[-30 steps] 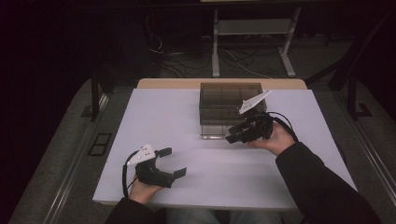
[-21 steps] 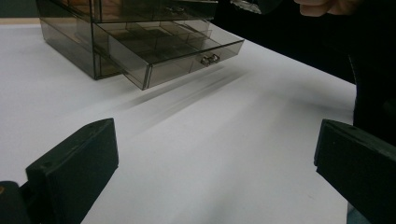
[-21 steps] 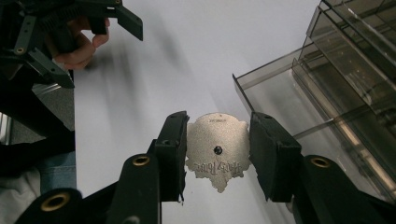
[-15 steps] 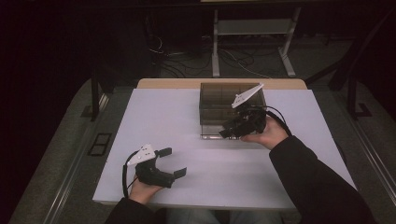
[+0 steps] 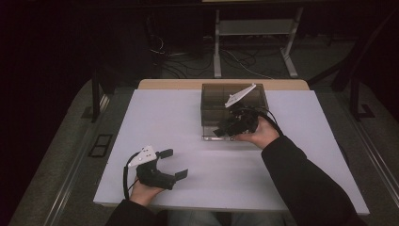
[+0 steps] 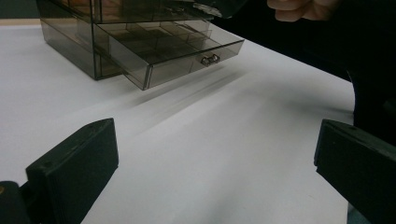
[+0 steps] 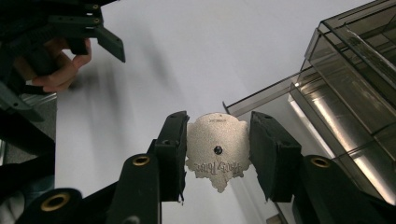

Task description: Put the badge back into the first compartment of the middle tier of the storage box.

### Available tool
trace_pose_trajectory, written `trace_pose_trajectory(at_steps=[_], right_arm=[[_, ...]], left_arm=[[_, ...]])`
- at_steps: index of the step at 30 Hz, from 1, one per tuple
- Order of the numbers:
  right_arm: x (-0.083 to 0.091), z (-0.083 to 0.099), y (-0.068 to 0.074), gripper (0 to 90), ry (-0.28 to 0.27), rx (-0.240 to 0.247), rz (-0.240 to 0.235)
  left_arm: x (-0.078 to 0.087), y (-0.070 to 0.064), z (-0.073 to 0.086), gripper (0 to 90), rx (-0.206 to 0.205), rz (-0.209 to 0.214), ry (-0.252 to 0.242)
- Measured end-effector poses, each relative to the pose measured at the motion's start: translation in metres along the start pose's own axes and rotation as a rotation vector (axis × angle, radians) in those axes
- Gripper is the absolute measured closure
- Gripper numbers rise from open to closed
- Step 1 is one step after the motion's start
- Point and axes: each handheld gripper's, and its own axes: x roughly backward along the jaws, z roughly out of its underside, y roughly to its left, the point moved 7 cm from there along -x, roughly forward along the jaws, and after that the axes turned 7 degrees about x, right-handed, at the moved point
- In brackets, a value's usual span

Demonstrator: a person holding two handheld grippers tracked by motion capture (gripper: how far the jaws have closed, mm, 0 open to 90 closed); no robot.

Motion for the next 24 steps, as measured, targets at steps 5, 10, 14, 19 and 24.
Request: trace_pose_trajectory(at_steps=[5,10,14,19,24], right_arm=[[-0.006,-0.001,-0.008,57.1,-0.011,-0.022,0.016],[-0.011,0.000,-0.018,57.0,-0.018,-0.040,0.038],[-0.015,0.001,-0.024,57.1,-0.030,-0.065,0.050],[-0.020,0.000,-0.030,57.0,-0.041,-0.082,0.063],[-0.027,0.001,-0.032,57.1,-0.037,-0.088,0.070]], left_arm=[[0.000,0.000,0.000,0.0,0.003,0.001,-0.003],[0.000,0.000,0.000,0.0,0.006,0.000,-0.006],[0.000,0.000,0.000,0.0,0.002,0.001,-0.002],[0.000,0.000,0.000,0.0,0.005,0.001,-0.002],[0.000,0.000,0.000,0.0,0.004,0.000,-0.001]])
